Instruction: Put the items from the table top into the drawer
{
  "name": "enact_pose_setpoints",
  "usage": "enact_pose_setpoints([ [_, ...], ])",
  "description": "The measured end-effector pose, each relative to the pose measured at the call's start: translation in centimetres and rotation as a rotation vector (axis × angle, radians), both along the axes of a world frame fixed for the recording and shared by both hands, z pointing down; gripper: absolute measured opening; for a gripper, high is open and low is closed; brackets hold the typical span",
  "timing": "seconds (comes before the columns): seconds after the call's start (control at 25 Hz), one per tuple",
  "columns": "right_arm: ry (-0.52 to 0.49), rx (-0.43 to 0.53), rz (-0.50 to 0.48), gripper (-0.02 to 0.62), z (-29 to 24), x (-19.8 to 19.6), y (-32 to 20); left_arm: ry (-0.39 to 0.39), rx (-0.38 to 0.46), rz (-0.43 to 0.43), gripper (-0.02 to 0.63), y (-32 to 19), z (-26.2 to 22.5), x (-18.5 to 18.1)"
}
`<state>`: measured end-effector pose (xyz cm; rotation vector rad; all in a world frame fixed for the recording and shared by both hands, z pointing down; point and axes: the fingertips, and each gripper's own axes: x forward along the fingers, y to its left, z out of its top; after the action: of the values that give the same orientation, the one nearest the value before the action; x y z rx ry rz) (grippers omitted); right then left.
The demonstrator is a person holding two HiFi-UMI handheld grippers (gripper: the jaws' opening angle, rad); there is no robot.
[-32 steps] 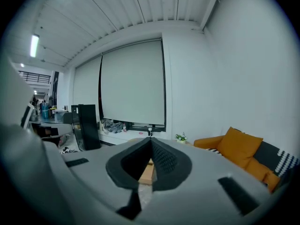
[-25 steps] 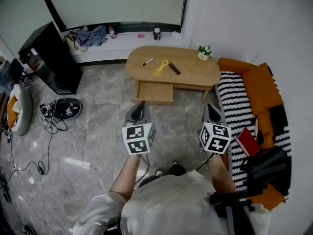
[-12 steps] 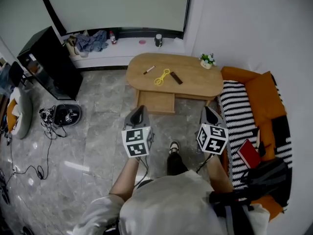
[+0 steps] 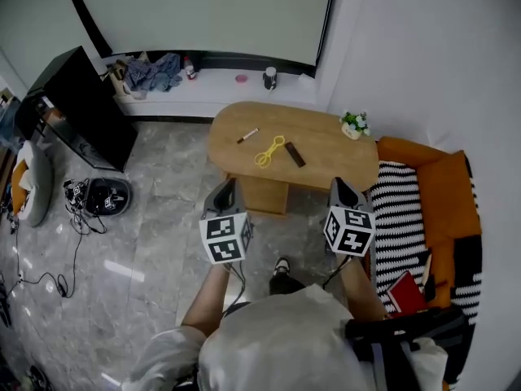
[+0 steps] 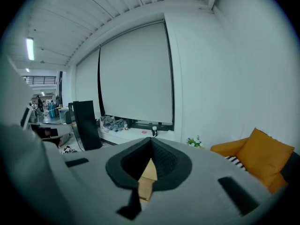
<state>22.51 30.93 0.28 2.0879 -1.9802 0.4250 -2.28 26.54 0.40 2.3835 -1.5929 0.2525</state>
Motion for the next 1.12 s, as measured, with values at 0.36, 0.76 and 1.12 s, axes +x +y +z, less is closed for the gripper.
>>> enact_pose_setpoints([
  [0.36, -0.035, -0.056, -0.072, -0.006, 2.5, 5.0, -12.0, -0.057, -0.045, -0.037, 0.011, -9.6, 0.9, 4.8],
  [0.76, -0.049, -0.156, -0.081, -0.006, 7.9, 4.2, -22.3, -0.079, -0.138, -0.069, 0.011, -20.3, 7.3, 3.8],
  [1.12, -0.062, -0.274, -0.090, -0.006, 15.7, 3.9, -28.5, -0.118, -0.231, -0.015, 0.011, -27.5, 14.7, 4.6],
])
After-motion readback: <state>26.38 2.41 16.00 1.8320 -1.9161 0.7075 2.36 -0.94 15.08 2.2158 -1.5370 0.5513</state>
